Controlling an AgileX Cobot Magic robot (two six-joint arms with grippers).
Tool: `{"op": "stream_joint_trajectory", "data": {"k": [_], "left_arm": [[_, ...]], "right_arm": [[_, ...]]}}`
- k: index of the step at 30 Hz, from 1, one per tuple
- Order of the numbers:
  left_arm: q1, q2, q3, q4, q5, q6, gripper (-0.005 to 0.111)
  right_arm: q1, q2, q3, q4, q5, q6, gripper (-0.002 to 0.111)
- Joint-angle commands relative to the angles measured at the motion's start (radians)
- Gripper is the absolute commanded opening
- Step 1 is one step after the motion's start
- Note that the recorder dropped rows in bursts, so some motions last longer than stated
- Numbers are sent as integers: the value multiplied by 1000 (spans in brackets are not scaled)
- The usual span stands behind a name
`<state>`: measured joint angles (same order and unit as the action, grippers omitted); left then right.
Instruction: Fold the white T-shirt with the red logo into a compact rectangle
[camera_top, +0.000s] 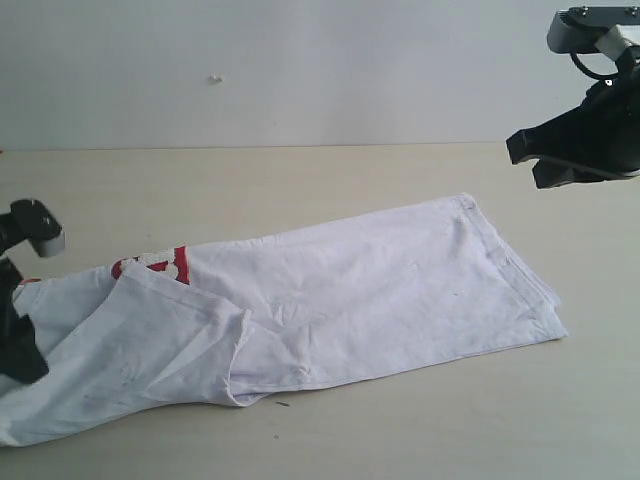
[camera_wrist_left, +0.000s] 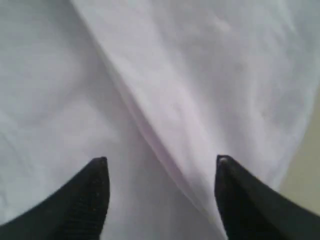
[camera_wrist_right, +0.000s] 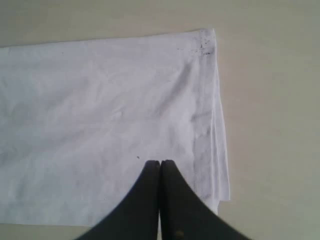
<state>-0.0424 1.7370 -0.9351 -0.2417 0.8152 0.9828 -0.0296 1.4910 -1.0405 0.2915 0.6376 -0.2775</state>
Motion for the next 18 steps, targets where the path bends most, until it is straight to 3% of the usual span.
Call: {"op": "stream_joint_trajectory", "data": {"k": [1, 3, 5, 10, 14, 18], "left_arm": [[3, -12, 2, -243, -155, -15, 22], [-2, -8, 2, -276, -135, 15, 1], [-20, 3, 2, -276, -68, 41, 1], [-100, 45, 2, -237, -47, 22, 0], [-158, 125, 2, -105, -49, -112, 0], [-169, 165, 2, 14, -49, -216, 0]], "right_arm": [[-5, 8, 6, 3, -5, -11, 0], [-5, 25, 6, 3, 0, -11, 0], [-5, 57, 6, 3, 0, -18, 0], [-5, 111, 6, -1, -47, -37, 0], [-5, 181, 6, -21, -81, -37, 0], [-5, 276, 6, -66, -98, -35, 0]]}}
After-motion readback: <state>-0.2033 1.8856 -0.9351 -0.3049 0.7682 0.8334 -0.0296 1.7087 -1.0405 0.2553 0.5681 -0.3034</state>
